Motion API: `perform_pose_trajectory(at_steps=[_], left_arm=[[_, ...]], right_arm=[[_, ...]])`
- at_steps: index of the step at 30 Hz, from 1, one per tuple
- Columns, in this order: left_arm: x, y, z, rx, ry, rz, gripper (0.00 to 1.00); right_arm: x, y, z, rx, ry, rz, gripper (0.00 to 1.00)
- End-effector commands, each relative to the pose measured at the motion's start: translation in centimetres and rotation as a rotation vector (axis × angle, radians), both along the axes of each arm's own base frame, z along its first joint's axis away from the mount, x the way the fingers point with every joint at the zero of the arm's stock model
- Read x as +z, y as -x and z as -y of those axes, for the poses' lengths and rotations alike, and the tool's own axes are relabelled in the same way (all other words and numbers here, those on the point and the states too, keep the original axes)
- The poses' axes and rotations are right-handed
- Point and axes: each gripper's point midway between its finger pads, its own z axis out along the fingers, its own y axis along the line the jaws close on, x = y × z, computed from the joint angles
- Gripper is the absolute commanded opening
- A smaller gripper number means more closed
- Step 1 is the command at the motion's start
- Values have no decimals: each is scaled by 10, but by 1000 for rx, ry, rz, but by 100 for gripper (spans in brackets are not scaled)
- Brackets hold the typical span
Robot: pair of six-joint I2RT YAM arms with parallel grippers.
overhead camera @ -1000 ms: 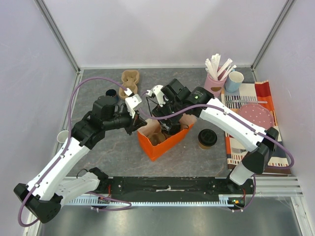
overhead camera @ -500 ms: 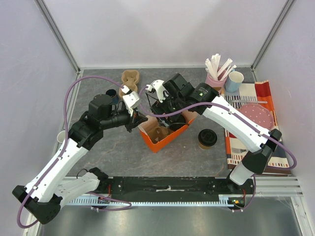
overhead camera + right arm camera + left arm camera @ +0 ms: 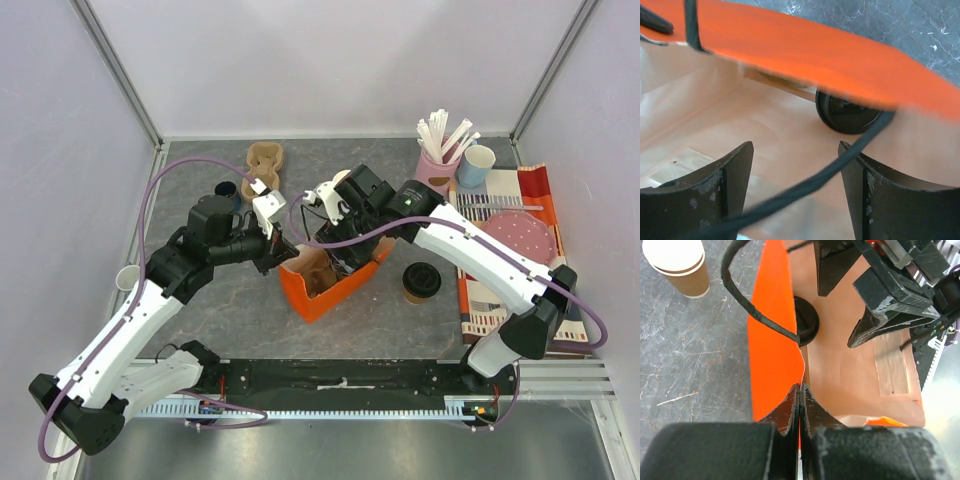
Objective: Pack the takeout coffee
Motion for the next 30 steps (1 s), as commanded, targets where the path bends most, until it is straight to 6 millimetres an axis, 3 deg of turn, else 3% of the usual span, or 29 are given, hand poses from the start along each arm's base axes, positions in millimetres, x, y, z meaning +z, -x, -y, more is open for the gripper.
perform_pose_trajectory(at_steps=[1, 5, 10, 16, 20, 22, 27, 28, 29, 30], left_arm=[[-24, 12, -7, 24, -30, -112, 2], [-30, 12, -10, 31, -40, -116, 2], [-33, 13, -12, 26, -52, -108, 2], [-34, 11, -14, 26, -66, -92, 2], [-33, 9, -13, 25, -71, -89, 2], [-34, 9, -13, 22, -71, -92, 2], [-33, 9, -12, 15, -70, -90, 2], [-32, 9, -12, 13, -68, -88, 2], [-33, 10, -11, 10, -68, -89, 2], [-31, 10, -11, 8, -67, -86, 2]], right_arm=[[29, 5, -9, 49, -110, 71, 78], [24, 8, -3, 46, -89, 60, 82], [38, 8, -4, 48, -124, 86, 86], [84, 4, -16, 65, -229, 154, 86], [132, -3, -27, 35, -340, 210, 87], [144, -9, -28, -2, -367, 223, 87], [184, -36, -12, -154, -447, 288, 89], [188, -41, -5, -199, -459, 281, 88], [191, -58, 14, -273, -459, 292, 88], [195, -63, 29, -314, -463, 298, 87]])
